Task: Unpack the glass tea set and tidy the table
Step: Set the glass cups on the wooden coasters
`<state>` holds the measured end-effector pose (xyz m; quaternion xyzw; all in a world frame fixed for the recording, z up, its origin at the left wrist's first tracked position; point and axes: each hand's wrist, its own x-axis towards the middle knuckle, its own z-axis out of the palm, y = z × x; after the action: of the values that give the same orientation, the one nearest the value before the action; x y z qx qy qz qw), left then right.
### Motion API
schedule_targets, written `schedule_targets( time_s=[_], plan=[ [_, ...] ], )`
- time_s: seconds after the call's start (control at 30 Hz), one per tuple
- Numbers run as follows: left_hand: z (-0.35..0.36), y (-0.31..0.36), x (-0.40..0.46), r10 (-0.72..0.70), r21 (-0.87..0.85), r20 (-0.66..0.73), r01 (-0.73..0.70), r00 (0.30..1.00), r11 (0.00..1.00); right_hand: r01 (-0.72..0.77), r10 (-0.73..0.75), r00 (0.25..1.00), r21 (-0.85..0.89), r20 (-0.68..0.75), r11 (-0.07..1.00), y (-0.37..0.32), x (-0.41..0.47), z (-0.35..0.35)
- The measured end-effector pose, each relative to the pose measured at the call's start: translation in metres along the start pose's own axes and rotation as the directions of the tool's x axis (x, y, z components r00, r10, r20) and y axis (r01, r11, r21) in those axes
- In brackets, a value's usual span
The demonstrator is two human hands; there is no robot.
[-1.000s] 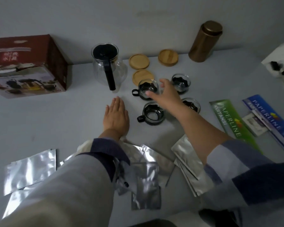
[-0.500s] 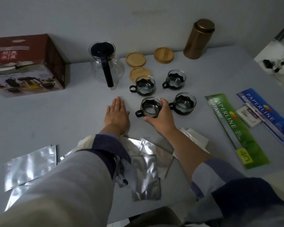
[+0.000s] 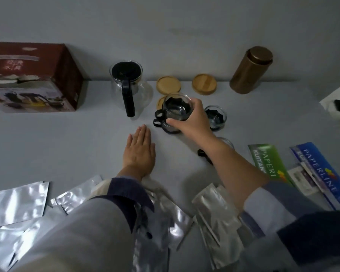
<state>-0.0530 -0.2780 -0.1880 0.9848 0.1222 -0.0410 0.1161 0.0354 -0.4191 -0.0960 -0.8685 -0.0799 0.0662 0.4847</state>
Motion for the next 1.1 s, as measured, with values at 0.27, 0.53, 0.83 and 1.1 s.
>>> schedule_targets(
  time_s=[0.27, 0.53, 0.83, 1.1],
  plan=[
    [0.008, -0.001, 0.005, -0.027, -0.068, -0.16, 0.017, 0.987, 0.998, -0.055, 0.056, 0.998, -0.066, 0.01, 0.996, -0.004, 0.111, 0.014],
    [0.014, -0.004, 0.006, -0.039, -0.088, -0.179, 0.024, 0.983, 0.996, -0.09, 0.086, 0.995, -0.084, -0.042, 0.992, 0.007, 0.167, 0.043],
    [0.014, -0.006, 0.007, -0.043, -0.107, -0.197, 0.022, 0.979, 0.994, -0.093, 0.086, 0.995, -0.156, -0.05, 0.983, 0.016, 0.182, 0.064],
    [0.015, -0.008, 0.007, -0.049, -0.096, -0.212, 0.029, 0.976, 0.995, -0.154, 0.151, 0.988, -0.158, -0.029, 0.975, 0.001, 0.166, 0.051]
  ],
)
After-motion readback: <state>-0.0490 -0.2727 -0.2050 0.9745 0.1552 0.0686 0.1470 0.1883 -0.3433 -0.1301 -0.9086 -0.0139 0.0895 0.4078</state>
